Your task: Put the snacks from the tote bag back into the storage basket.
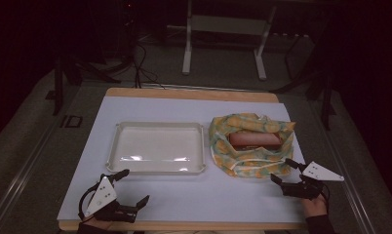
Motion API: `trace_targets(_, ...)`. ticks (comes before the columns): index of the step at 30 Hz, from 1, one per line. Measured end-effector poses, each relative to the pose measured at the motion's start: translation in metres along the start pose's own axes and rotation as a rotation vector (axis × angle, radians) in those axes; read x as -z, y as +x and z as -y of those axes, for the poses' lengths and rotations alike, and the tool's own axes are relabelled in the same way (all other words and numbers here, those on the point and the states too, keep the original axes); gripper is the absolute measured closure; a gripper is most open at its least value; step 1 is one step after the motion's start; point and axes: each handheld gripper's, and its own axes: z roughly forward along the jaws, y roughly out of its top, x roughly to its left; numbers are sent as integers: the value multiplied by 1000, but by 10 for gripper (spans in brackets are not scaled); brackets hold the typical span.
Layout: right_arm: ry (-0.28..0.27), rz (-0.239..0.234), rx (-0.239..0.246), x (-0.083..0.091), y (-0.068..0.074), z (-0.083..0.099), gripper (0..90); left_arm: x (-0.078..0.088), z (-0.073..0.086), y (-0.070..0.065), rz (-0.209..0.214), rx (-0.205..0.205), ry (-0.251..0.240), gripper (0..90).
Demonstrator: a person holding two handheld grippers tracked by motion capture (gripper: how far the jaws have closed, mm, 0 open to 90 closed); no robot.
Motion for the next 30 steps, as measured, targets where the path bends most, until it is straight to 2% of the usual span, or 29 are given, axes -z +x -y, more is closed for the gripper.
trace_targets(4, 32, -10, 15, 1, 1, -3, 132, 0, 0, 0, 2, -2, -2, 0)
trace_targets(7, 48, -95, -1, 2, 0, -9, 122, 0, 0, 0, 8, -5, -4, 0)
trace_targets(9, 44, -113, 6, 3, 0, -12, 120, 0, 0, 0, 10, -7, -1, 0)
trace_targets(10, 45, -114, 15, 4, 1, -14, 110, 0, 0, -1, 12, -8, -1, 0)
trace_targets(11, 47, -121, 47, 6, 2, -17, 109, -1, 0, -1, 15, -8, -2, 0)
trace_targets(12, 47, -121, 47, 6, 2, -17, 109, -1, 0, -1, 17, -9, -2, 0)
trace_targets(13, 50, -147, 57, 6, 1, -19, 109, -1, 0, -1, 19, -11, -1, 0)
trace_targets(18, 75, -206, 123, 9, 1, -30, 109, -2, 0, -1, 29, -8, 2, 0)
trace_targets(20, 73, -202, 133, 9, 2, -32, 109, -3, -1, -2, 33, -10, 4, 0)
trace_targets(25, 82, -241, 164, 8, 3, -45, 109, -3, -1, -3, 49, -9, 4, 0)
trace_targets(30, 71, -256, 186, 7, 4, -58, 109, -4, -1, -4, 59, -13, 5, 0)
